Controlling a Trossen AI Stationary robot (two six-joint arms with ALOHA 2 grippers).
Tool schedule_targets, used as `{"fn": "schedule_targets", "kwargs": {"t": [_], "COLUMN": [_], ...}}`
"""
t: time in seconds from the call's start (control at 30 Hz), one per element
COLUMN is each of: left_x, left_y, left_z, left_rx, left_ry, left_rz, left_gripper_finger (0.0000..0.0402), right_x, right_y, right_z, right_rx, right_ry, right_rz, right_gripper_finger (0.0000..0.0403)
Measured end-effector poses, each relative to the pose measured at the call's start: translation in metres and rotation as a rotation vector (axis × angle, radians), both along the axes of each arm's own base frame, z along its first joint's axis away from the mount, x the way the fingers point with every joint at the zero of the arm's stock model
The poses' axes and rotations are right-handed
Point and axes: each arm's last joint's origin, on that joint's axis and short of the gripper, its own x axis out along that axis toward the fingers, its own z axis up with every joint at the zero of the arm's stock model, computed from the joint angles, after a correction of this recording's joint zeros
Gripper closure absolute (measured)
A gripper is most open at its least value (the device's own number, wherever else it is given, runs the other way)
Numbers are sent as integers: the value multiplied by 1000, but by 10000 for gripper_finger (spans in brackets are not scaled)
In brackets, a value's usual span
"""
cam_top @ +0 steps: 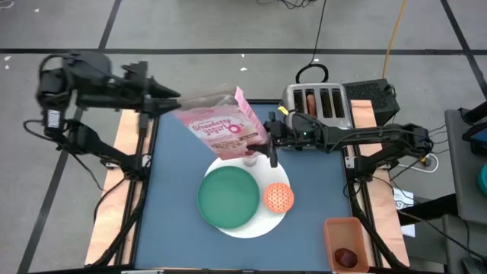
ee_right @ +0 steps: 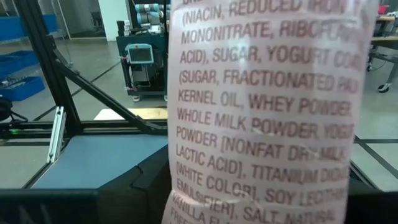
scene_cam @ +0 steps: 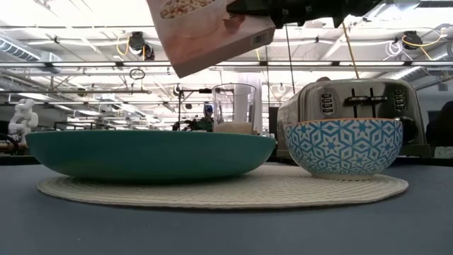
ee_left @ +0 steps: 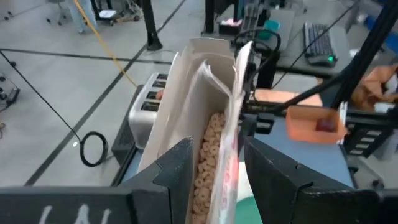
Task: Arrange a breakfast setting
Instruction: Pour the cereal from the cereal box into the orange bowl
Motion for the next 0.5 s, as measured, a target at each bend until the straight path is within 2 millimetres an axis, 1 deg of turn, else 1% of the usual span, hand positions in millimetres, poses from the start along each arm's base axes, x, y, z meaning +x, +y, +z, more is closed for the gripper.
{"fn": "schedule_targets", "kwargs": {"t": [0.13, 0.23, 0.33, 0.37, 0.43, 0.5], "left_x": [-32, -43, -40, -35, -29, -26], "left_y": [-7, -14, -18, -19, -20, -21], "left_z": [1, -8, -23, -32, -52, -80], "left_rx": [-3, -7, 17, 29, 46, 57], "left_ry": [-3, 11, 2, -2, -20, -35], "left_rz": [-34, -89, -108, -103, -99, -105], "left_gripper_finger": [252, 252, 252, 252, 252, 252], "right_x": [-6, -13, -21, -25, -31, -37], "right_y": [1, 2, 2, 2, 3, 4], "right_z": [8, 17, 28, 32, 39, 46], "right_rx": [-8, -15, -21, -25, -30, -35], "right_ry": [-28, -57, -97, -118, -145, -171], "right_rz": [-1, -1, -6, -7, -11, -11], "right_gripper_finger": [195, 195, 195, 195, 195, 195]}}
